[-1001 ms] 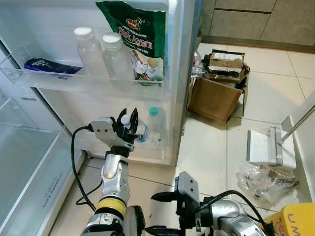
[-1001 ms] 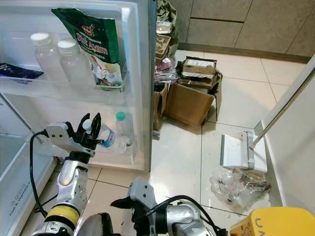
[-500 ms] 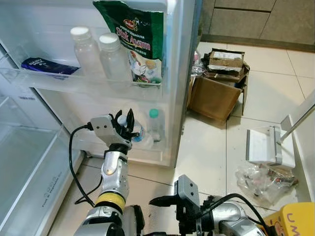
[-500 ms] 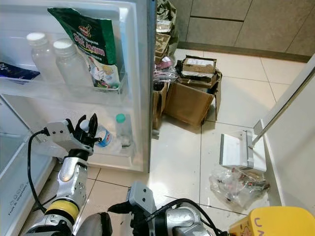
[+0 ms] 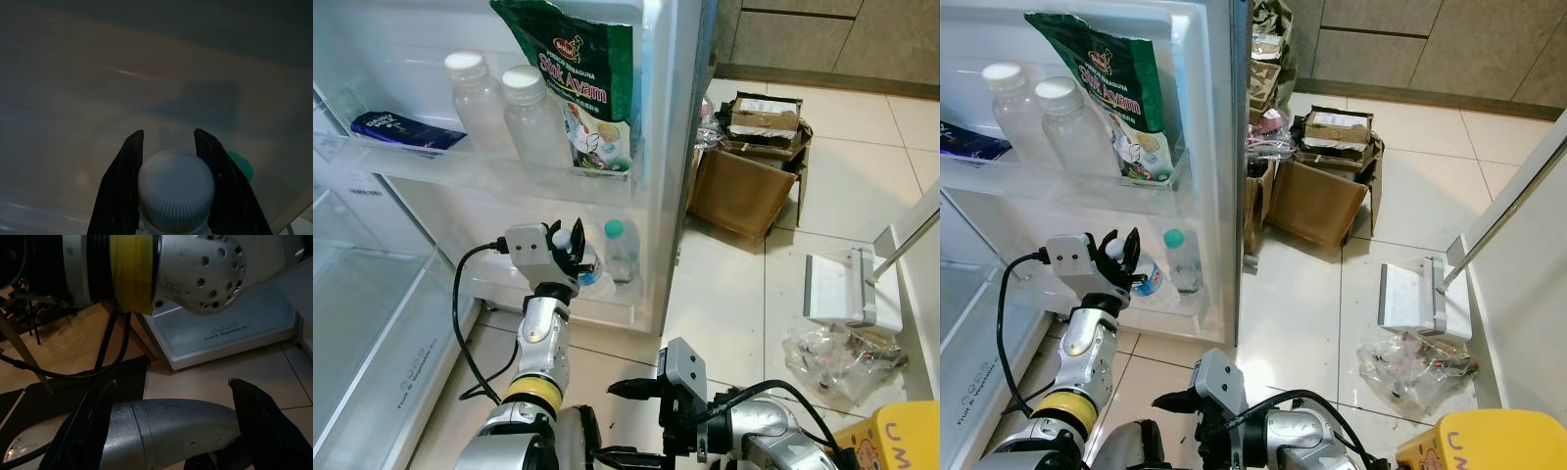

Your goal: Restocking fridge

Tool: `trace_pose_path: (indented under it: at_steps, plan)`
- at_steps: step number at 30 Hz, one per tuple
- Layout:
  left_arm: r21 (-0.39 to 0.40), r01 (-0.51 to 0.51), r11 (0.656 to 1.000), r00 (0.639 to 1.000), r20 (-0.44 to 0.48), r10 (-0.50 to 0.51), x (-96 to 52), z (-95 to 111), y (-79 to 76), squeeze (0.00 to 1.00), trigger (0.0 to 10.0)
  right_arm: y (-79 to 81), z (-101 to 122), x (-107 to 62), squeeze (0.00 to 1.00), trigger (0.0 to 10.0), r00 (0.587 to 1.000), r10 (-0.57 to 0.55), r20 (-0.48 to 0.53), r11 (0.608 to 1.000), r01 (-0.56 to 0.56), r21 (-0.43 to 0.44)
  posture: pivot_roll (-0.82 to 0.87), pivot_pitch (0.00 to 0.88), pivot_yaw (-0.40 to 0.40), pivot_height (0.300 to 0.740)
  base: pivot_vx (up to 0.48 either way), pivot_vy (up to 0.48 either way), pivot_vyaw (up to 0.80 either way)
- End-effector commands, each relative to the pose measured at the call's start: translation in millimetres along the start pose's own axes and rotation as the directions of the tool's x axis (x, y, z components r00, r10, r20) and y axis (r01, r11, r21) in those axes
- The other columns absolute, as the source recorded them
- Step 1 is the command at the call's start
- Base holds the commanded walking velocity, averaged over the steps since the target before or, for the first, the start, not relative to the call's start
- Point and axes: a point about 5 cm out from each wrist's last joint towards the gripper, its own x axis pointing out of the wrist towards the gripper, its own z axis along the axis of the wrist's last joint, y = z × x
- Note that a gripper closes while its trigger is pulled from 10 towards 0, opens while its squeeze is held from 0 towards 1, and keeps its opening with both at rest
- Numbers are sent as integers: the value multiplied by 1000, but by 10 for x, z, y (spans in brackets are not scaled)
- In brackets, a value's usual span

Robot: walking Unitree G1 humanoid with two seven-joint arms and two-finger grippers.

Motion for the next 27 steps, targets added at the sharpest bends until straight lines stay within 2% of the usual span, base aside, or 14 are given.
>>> trace_pose_path:
  at_steps: [1, 3, 6, 14, 27]
  plan:
    - [21, 22, 1000, 1000, -22, -21, -12, -31, -10, 0, 10000, 27, -32, -12, 0, 10000, 1000, 0, -6, 1000, 1, 21, -144, 286, 26, 540, 0, 0, 0]
    - [64, 42, 997, 997, -73, -38, -27, -95, -34, 0, 10000, 32, -35, -9, 0, 10000, 1000, -1, -8, 1000, 1, 21, -144, 290, 30, 540, 0, 0, 0]
    - [67, 41, 997, 995, -95, -35, -44, -131, -31, 0, 10000, 35, -34, -5, 0, 10000, 1000, -1, -7, 1000, 2, 22, -144, 290, 30, 540, 0, 0, 0]
    - [83, 0, 997, 997, -79, 6, -62, -126, 5, 0, 10000, 51, -37, -10, 0, 10000, 1000, 4, -8, 1000, -3, 27, -147, 295, 23, 540, 0, 0, 0]
    - [104, -7, 995, 995, -99, 17, -50, -147, 8, 20, 10000, 57, -24, -16, 0, 10000, 1000, 10, -8, 1000, -10, 25, -150, 294, 23, 540, 0, 0, 0]
